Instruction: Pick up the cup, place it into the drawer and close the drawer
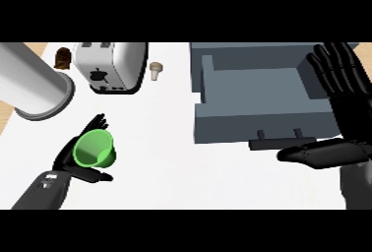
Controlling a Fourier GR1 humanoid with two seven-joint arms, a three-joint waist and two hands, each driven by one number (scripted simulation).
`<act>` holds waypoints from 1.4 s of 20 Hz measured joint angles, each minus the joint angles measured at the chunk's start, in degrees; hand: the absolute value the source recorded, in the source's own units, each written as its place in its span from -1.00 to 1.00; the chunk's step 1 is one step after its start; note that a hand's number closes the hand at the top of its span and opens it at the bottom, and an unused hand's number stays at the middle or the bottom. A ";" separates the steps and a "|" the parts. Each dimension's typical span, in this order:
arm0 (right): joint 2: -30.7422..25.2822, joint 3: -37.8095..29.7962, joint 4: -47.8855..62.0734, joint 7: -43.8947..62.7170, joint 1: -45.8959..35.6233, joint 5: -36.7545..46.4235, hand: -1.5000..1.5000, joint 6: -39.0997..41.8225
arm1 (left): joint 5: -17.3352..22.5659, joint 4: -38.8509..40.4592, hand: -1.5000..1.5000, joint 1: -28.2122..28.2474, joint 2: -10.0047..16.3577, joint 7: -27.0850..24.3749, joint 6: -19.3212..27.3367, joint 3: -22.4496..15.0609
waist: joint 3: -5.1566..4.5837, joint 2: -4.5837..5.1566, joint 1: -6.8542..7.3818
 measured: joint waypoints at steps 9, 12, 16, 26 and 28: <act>-0.64 -0.89 0.99 -0.22 0.09 -0.22 -1.00 0.38 | 0.33 -0.17 1.00 -1.22 -2.22 1.15 -4.36 -1.27 | 0.04 0.01 0.32; -0.44 -0.46 0.54 0.25 0.25 0.23 -1.00 0.07 | 0.41 -2.24 1.00 -0.94 -2.66 -1.20 -2.69 -1.36 | -0.01 -0.05 0.37; -0.55 -0.70 1.07 -0.14 -0.08 0.41 -1.00 0.02 | 0.35 -4.10 1.00 -0.43 -3.25 -5.37 2.89 -0.52 | 0.01 -0.05 0.56; -1.35 -2.43 0.91 -0.25 0.76 -0.83 -1.00 0.54 | 10.56 -6.19 1.00 -0.09 -8.11 -8.44 15.73 11.67 | 0.15 -0.43 1.44; -1.33 -2.40 0.54 -0.34 1.45 -0.88 -1.00 0.72 | 11.51 -7.19 1.00 -0.65 -9.04 -8.70 15.85 12.30 | 0.20 -0.56 1.52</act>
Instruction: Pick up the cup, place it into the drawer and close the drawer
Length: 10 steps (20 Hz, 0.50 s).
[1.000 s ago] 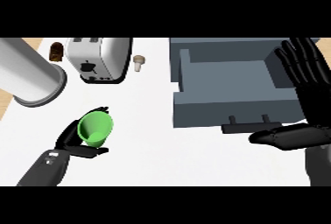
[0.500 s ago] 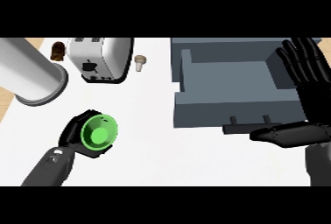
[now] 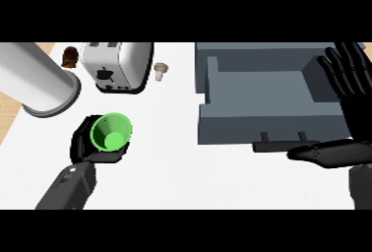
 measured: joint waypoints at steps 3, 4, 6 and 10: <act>-0.58 -0.24 0.04 1.34 -0.97 -0.38 -1.00 0.09 | 0.24 -1.95 1.00 -2.63 -1.54 1.15 0.00 -0.58 | 0.07 -0.16 0.20; -0.85 -0.54 -0.46 1.63 -0.64 -0.80 -1.00 0.35 | 0.07 -2.49 1.00 -3.70 -1.64 1.78 0.01 -0.96 | 0.07 -0.20 0.16; -0.90 -0.78 0.24 1.51 -1.01 -0.56 -1.00 0.13 | -0.15 -5.14 1.00 -5.43 -2.82 3.41 0.38 -2.02 | 0.13 -0.37 0.57; -0.34 -0.62 -0.51 0.30 1.34 0.13 -1.00 0.11 | -0.10 -11.85 1.00 -8.38 -4.76 7.73 0.91 -4.15 | 0.20 -0.66 1.02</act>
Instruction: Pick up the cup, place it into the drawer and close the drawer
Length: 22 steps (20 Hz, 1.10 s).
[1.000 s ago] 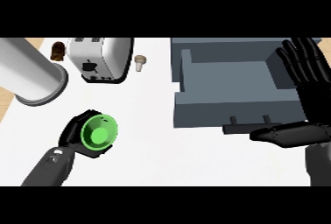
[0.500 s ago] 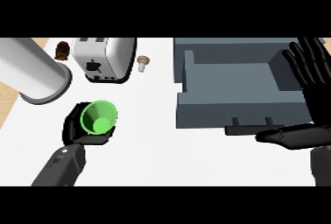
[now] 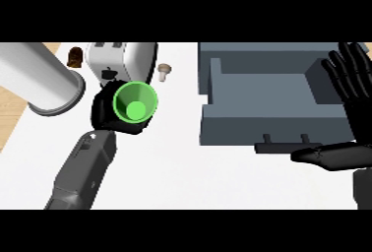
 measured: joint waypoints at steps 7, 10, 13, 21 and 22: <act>0.94 0.94 0.60 -0.54 -0.49 2.02 -1.00 -1.35 | 0.32 -10.32 1.00 -8.61 -3.41 14.61 3.93 -4.22 | 0.01 -0.05 0.17; 0.27 -0.01 1.39 -1.27 -0.64 1.45 -1.00 -0.70 | 0.96 -13.25 1.00 -12.67 -3.93 21.10 7.33 -6.45 | 0.01 0.00 -0.05; 0.17 -0.12 1.61 -1.25 -0.98 1.54 -1.00 -0.74 | 1.81 -14.03 1.00 -17.23 -4.30 26.04 11.37 -9.15 | 0.01 0.11 -0.46; 0.27 -0.01 2.73 -2.79 -1.53 1.44 -1.00 -0.14 | 5.13 -5.44 1.00 -32.70 -4.61 37.62 22.27 -14.56 | 0.03 0.56 -2.32; 0.36 0.23 2.68 -2.40 -1.79 1.58 -1.00 -0.29 | 5.20 -3.27 1.00 -34.27 -4.63 38.11 22.97 -14.70 | 0.03 0.66 -2.51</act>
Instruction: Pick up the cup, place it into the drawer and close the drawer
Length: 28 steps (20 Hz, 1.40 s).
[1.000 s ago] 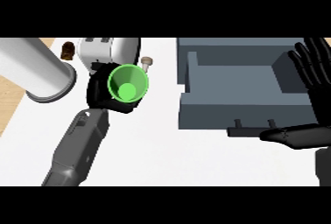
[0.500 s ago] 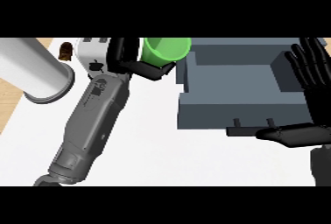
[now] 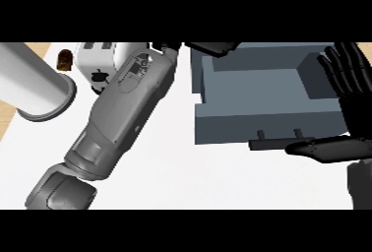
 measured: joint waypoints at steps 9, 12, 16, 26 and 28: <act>-0.14 0.03 1.97 -1.03 -2.81 -1.27 -1.00 1.15 | 4.33 13.78 1.00 -6.27 -0.04 4.00 3.22 -8.52 | 0.06 0.91 -3.15; 0.19 1.07 1.85 -0.70 -4.20 -1.05 -1.00 1.18 | 5.22 16.33 1.00 -5.34 -0.04 4.28 1.42 -12.06 | 0.06 1.31 -4.73; 0.25 1.82 1.92 -0.73 -4.96 -1.31 -1.00 1.87 | 6.14 18.61 -1.00 -4.54 -0.03 4.70 0.25 -15.47 | 0.08 1.83 -6.69; 1.77 6.25 2.86 -0.39 -7.46 -6.46 1.00 7.78 | 14.13 15.91 -1.00 -1.09 -0.04 -0.78 -0.89 -16.66 | 0.00 2.60 -9.19; 1.90 8.21 2.83 -0.04 -7.97 -8.44 1.00 10.65 | 16.47 14.50 -1.00 -0.97 -0.04 -2.38 -1.74 -16.13 | -0.03 2.53 -9.24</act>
